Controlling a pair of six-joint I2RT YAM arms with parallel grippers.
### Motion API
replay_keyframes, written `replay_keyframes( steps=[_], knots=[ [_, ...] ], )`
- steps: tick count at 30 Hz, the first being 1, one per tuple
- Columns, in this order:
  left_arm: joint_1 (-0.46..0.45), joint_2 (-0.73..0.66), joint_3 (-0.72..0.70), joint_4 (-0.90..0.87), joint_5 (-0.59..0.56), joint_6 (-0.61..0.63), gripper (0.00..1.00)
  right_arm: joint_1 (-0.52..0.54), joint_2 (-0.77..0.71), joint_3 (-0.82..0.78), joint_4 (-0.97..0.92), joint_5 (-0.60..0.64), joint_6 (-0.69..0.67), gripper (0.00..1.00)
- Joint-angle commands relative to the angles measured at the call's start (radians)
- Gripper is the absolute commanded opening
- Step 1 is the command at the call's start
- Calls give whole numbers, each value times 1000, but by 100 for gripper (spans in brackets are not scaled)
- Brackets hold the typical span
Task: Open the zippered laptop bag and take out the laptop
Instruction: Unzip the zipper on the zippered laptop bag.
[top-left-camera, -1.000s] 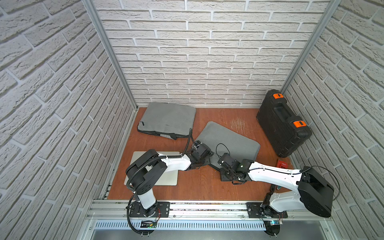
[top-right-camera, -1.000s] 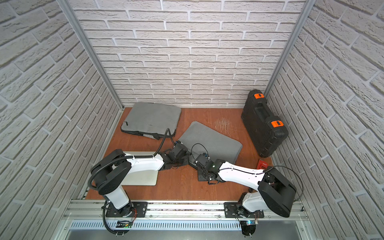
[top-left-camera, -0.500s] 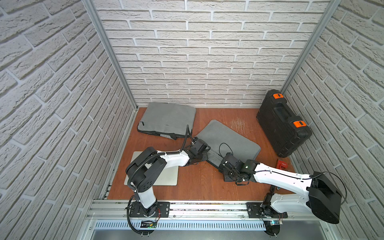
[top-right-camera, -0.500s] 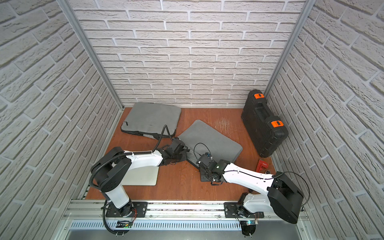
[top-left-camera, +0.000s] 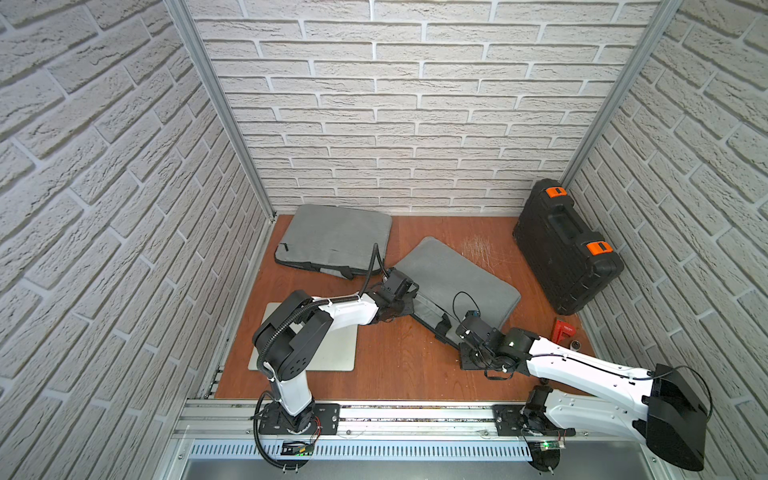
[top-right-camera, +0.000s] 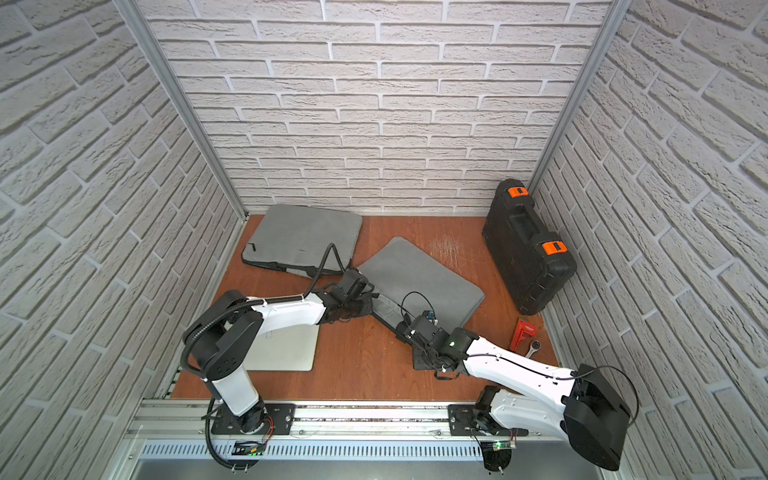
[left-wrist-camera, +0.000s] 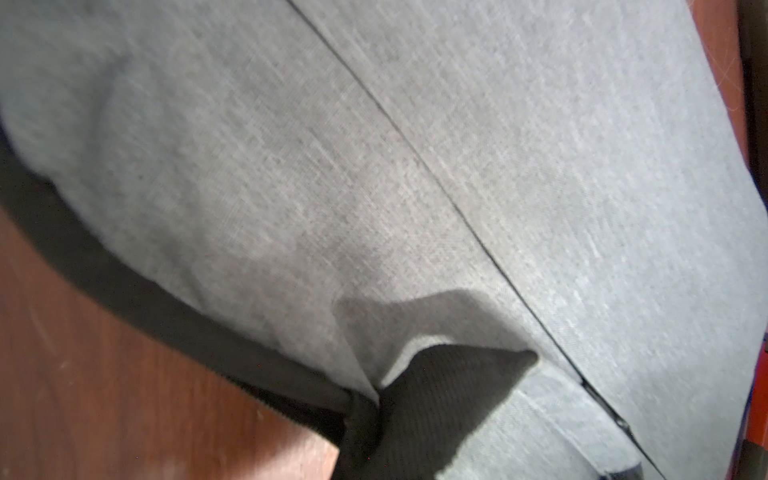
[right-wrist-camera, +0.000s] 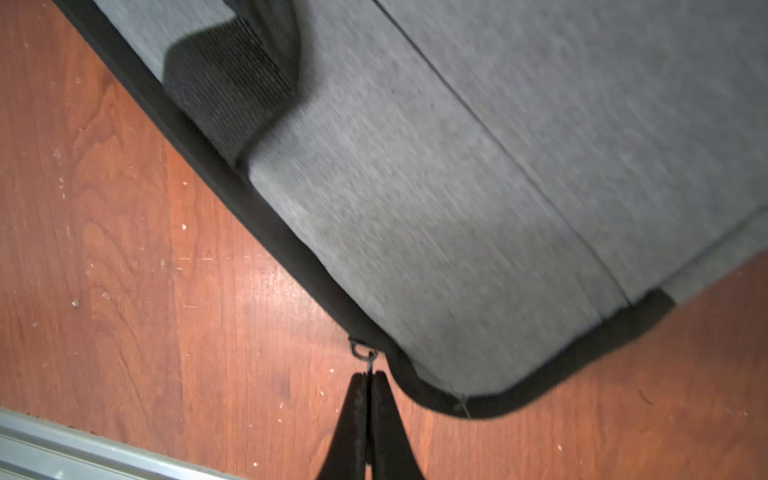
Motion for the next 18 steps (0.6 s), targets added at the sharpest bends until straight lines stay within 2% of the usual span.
replay_keyframes(
  steps=[1, 11, 18],
  knots=[
    [56, 25, 37, -14, -106, 49, 0, -11, -26, -27, -189, 47, 24, 6],
    [96, 65, 113, -21, -84, 88, 0, -13, -83, -59, -234, 23, 41, 6],
    [99, 117, 194, -22, -56, 122, 0, -13, -60, -63, -145, -23, 41, 6]
  ],
)
